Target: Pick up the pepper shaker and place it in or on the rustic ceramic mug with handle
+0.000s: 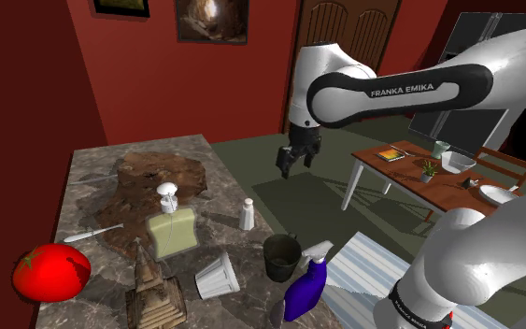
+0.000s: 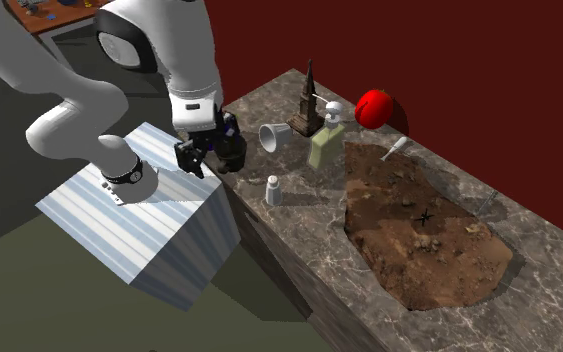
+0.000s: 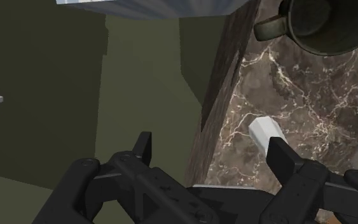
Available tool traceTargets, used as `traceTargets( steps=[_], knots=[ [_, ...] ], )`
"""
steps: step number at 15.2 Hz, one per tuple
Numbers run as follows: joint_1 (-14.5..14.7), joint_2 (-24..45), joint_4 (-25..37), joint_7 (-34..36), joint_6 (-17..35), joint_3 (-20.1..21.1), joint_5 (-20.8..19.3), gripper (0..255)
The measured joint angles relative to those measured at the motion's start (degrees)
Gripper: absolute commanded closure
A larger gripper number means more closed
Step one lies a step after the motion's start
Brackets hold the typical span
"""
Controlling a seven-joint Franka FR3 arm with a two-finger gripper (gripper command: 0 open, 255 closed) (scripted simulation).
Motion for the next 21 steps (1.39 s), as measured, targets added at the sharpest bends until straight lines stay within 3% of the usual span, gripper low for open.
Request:
traceTargets(
  steps=[12, 21],
  knots=[
    [1.56, 25.78, 13.53, 15.96, 7.89, 7.59, -2.87, 0],
    [1.85, 29.98, 11.46, 18.18, 13.62, 7.88, -4.30, 0]
  ],
)
